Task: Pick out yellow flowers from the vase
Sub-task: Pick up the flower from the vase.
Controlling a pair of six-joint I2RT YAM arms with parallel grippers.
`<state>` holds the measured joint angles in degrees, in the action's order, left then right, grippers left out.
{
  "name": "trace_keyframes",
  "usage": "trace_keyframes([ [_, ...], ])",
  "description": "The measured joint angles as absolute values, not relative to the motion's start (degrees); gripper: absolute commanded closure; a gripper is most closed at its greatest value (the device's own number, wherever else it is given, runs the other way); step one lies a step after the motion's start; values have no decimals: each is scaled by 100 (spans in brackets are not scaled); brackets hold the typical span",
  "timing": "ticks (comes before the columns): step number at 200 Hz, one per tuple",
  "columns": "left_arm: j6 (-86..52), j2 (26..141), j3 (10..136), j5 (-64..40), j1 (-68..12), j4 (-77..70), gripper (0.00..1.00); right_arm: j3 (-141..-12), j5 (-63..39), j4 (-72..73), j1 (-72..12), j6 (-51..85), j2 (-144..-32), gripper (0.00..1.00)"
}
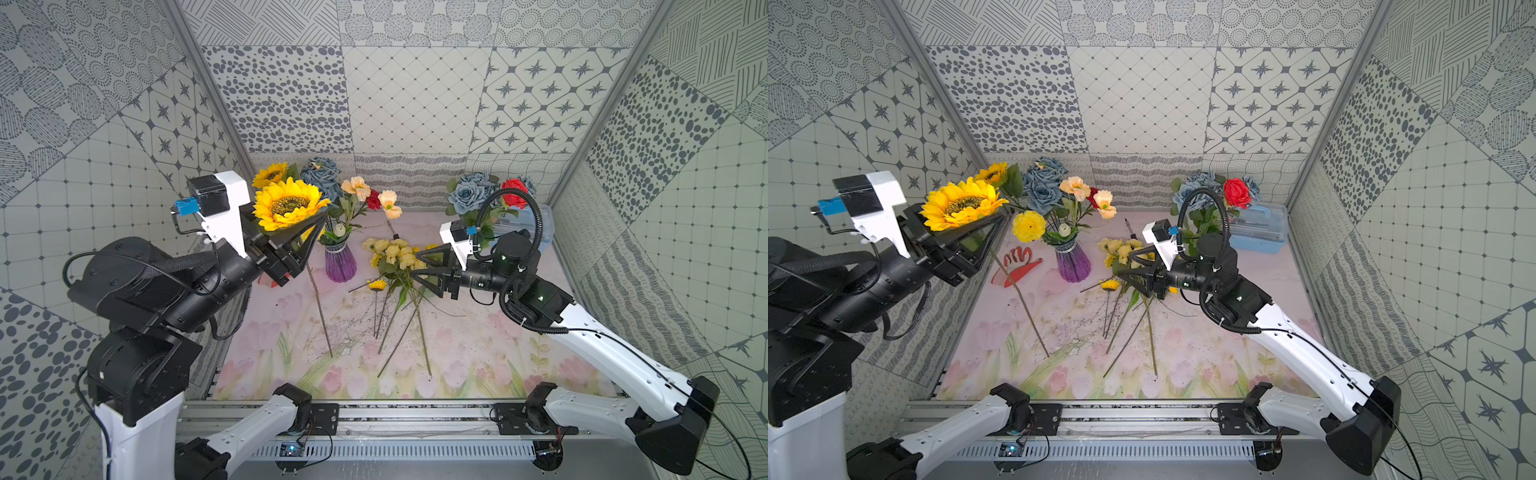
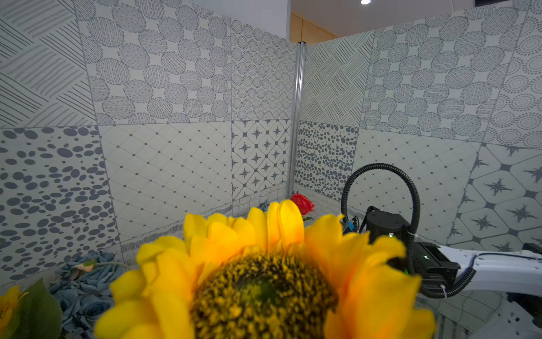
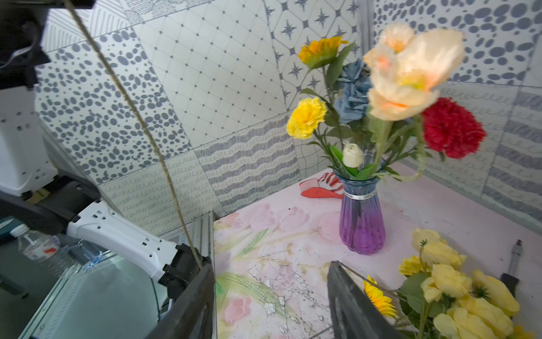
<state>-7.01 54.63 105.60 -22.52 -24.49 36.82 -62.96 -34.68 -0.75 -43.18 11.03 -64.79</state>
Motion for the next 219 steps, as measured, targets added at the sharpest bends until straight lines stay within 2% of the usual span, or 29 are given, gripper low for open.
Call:
trace_keyframes([
  [66, -1903, 5225, 8503, -2875, -2449, 2814, 37, -6093, -3618, 985, -5146, 1179, -6877, 34],
  [137, -2974, 5426, 7811, -3308, -2449, 1653, 37, -6106, -3468, 1186, -5360, 1131, -7734, 33],
  [149, -3120, 5441, 7756, -3374, -2449, 1474, 37, -6108, -3424, 1190, -5363, 1109, -7800, 41],
  [163, -3247, 5470, 7745, -3415, -2449, 1330, 37, -6128, -3367, 1188, -5363, 1074, -7850, 55],
  [176, -3315, 5483, 7745, -3435, -2449, 1253, 37, -6134, -3306, 1179, -5363, 998, -7872, 74],
  [189, -3385, 5483, 7745, -3454, -2449, 1186, 37, -6134, -3253, 1184, -5360, 965, -7870, 100],
  [202, -3404, 5483, 7756, -3454, -2449, 1133, 33, -6134, -3173, 1181, -5363, 941, -7867, 100],
  [219, -3387, 5489, 7826, -3437, -2449, 1162, 23, -6134, -3048, 1162, -5363, 904, -7841, 100],
])
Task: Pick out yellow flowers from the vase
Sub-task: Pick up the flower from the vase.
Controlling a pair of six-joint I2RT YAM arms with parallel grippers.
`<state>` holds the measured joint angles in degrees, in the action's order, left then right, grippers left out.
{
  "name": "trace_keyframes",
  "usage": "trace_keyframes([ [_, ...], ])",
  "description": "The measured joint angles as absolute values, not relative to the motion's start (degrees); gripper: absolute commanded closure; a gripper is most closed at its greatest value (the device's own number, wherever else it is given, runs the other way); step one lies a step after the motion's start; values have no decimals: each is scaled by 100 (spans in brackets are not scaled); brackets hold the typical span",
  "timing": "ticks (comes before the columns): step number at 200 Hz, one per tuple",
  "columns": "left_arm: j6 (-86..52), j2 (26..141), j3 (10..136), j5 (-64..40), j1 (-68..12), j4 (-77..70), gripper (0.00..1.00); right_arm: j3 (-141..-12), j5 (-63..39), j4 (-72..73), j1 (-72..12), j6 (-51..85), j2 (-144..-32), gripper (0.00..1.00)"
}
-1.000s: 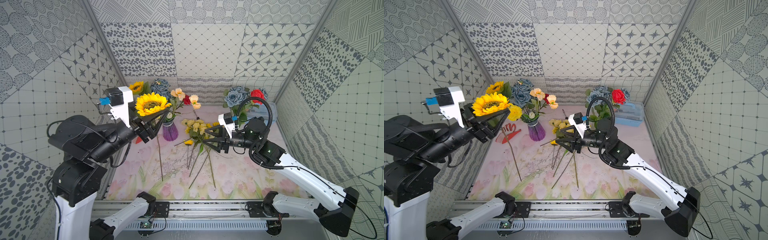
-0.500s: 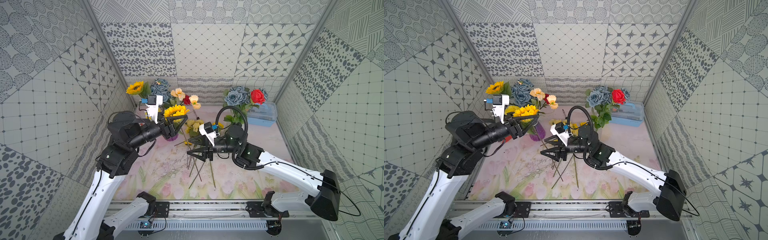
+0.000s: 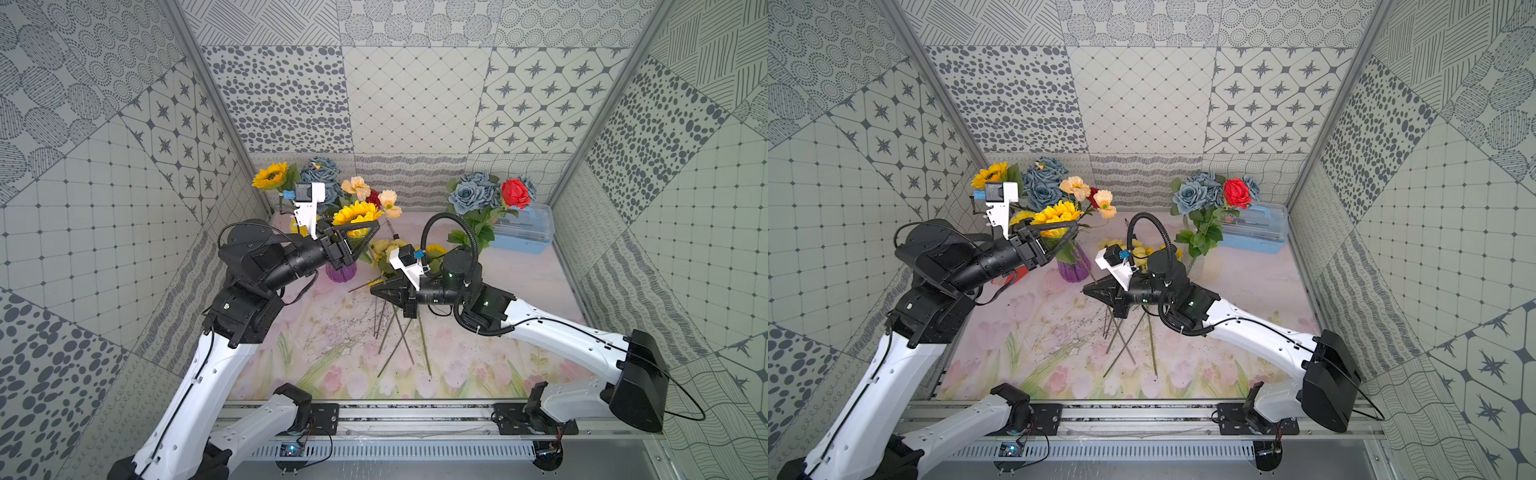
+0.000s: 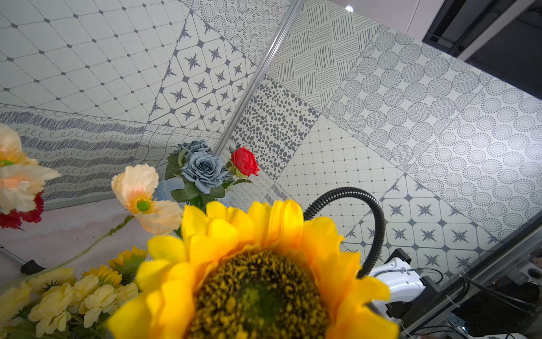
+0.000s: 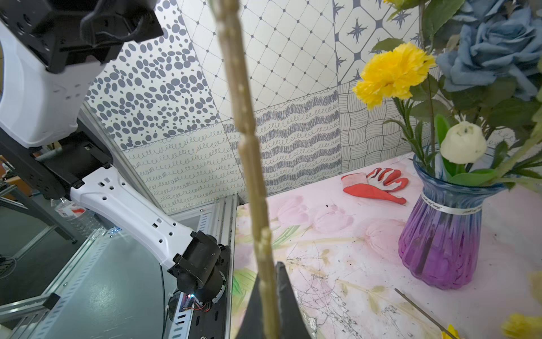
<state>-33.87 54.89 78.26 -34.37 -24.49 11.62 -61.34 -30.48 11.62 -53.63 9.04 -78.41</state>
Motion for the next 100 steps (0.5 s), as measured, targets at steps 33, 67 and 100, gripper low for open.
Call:
trace_keyframes([
  [33, -3216, 5463, 8018, -3194, -2449, 1505, 2, -6123, -2681, 836, -5349, 880, -7505, 100],
  [67, -2703, 5282, 8296, -2488, -2449, 2303, 2, -5907, -2383, 515, -5105, 998, -6733, 100],
  [100, -2180, 4989, 8276, -1470, -2449, 2871, 2, -5522, -2110, 67, -4663, 1164, -5957, 100],
])
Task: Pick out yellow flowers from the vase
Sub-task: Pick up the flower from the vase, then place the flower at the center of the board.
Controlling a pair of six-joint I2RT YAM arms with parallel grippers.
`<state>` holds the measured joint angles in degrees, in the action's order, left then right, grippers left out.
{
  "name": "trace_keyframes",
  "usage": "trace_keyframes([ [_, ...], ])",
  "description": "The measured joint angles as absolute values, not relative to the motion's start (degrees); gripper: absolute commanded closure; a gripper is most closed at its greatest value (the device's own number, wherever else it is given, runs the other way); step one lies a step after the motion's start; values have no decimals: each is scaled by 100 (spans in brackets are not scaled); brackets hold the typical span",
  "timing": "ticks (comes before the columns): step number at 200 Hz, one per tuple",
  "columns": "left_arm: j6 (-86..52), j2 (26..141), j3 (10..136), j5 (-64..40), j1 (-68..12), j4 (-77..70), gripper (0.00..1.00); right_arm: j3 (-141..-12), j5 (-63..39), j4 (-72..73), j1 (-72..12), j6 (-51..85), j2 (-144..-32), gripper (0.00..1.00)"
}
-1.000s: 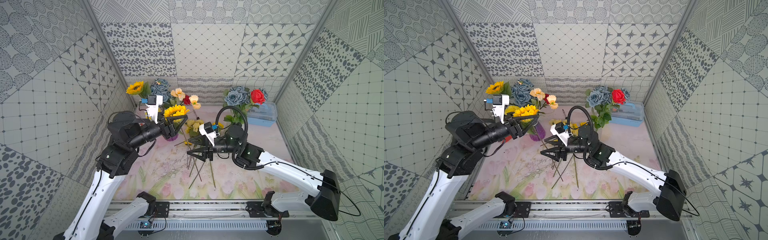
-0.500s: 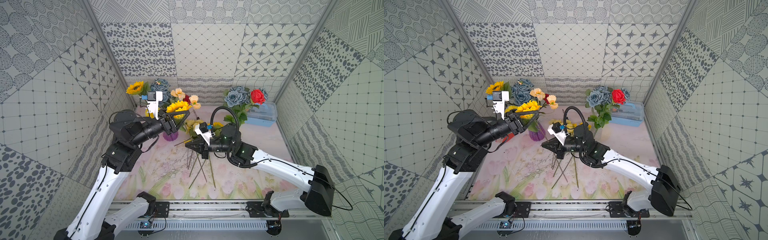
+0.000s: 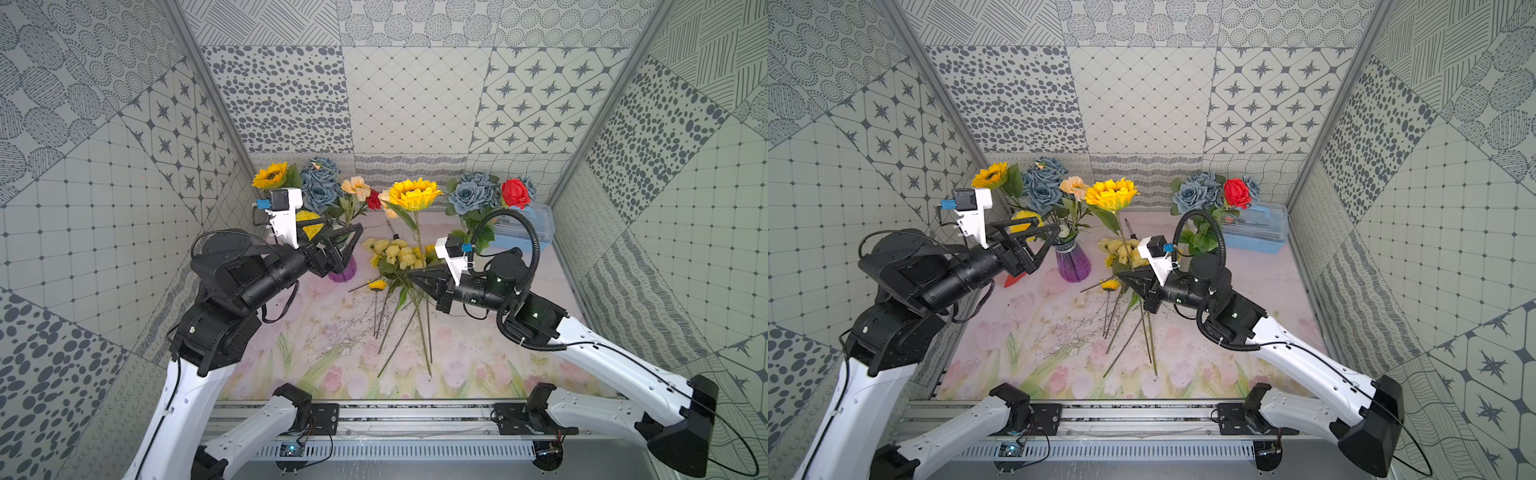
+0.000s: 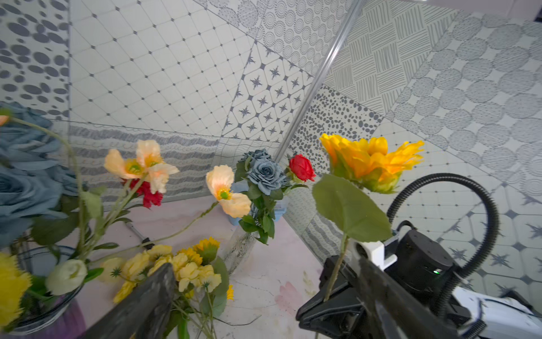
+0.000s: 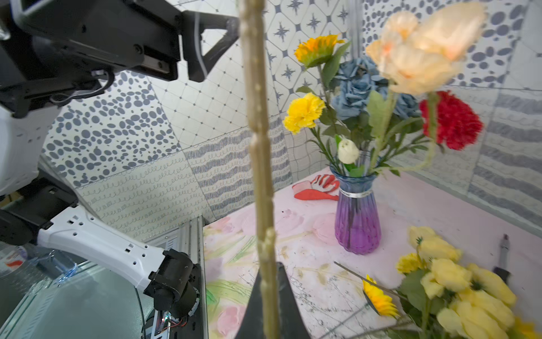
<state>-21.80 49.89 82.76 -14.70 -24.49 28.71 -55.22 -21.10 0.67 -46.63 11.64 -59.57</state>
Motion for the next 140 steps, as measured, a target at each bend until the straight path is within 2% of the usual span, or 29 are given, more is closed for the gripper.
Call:
trace_keyframes([
  [30, -1680, 4742, 7789, -327, -2449, 3103, 2, -5140, -1839, -550, -4320, 1367, -5555, 100],
  [71, -1186, 5059, 7225, 849, -2449, 3240, 2, -4633, -1678, -1149, -4016, 1772, -5605, 100],
  [102, -1002, 5061, 6858, 1422, -2445, 3249, 2, -4609, -1662, -1243, -3870, 2016, -6208, 100],
  [140, -926, 4849, 6602, 2012, -2432, 3249, 2, -4856, -1660, -1210, -3752, 2213, -7450, 100],
])
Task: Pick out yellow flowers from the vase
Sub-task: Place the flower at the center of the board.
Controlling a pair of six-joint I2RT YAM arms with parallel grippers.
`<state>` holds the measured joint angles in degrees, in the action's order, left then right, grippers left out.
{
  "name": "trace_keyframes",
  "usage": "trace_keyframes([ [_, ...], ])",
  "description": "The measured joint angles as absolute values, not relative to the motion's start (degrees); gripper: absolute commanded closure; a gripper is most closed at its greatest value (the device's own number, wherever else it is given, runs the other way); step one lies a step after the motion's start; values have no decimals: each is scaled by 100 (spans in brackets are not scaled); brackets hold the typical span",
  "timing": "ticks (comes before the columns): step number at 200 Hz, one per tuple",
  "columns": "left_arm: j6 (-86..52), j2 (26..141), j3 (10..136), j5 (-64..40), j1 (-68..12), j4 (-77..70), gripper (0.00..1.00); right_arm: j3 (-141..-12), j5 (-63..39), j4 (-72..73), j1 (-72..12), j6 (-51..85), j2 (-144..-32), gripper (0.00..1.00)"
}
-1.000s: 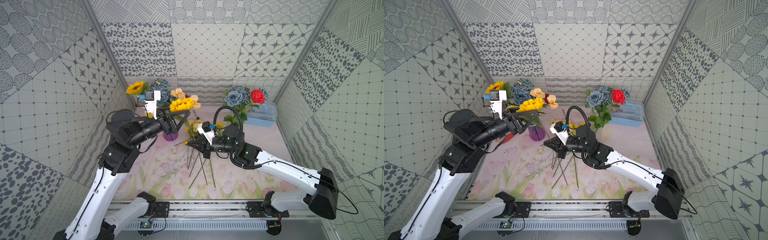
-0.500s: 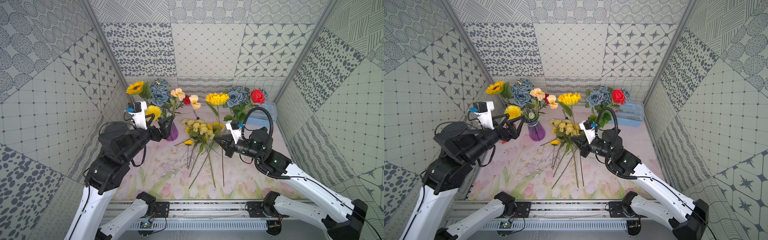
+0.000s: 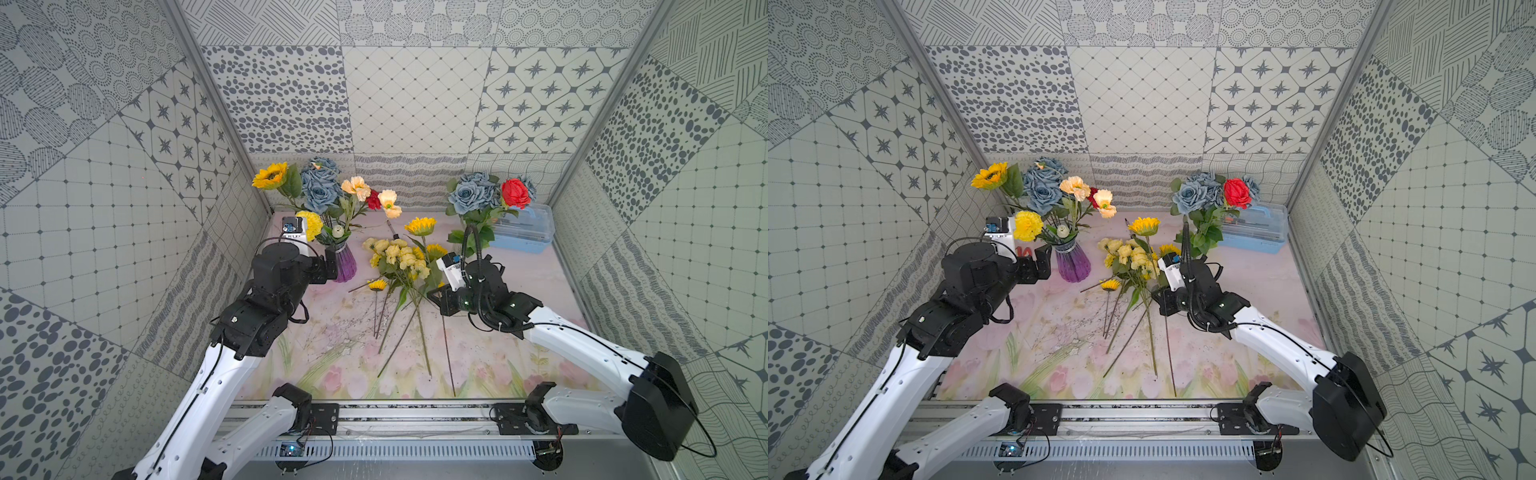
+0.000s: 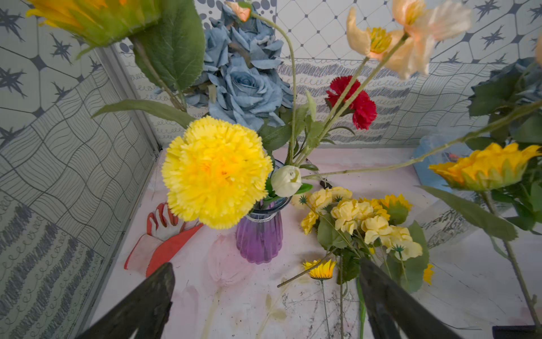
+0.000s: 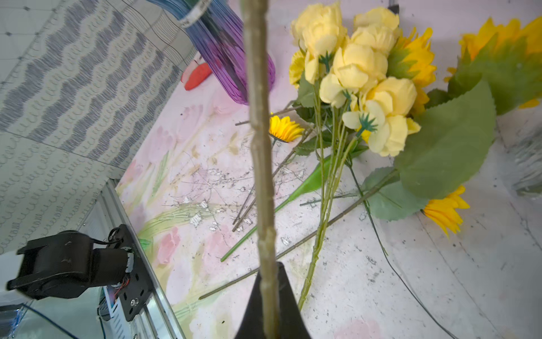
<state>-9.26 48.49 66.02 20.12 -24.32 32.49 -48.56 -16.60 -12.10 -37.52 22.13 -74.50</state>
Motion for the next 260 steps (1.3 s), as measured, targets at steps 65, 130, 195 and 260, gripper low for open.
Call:
trace_keyframes([
  [65, -932, 4292, 5284, 2491, -2397, 2788, 2, -5653, -1632, -1026, -3688, 2357, -8949, 90],
  [130, -910, 4495, 4388, 2600, -1988, 1656, 2, -5876, -1575, -974, -3653, 2206, -9382, 75],
  [195, -1061, 4906, 4110, 1896, -1164, 115, 2, -5922, -1487, -982, -3623, 2062, -9299, 48],
  [260, -1162, 5339, 3983, 849, -996, -1219, 2, -5745, -1516, -873, -3623, 2018, -8871, 45],
])
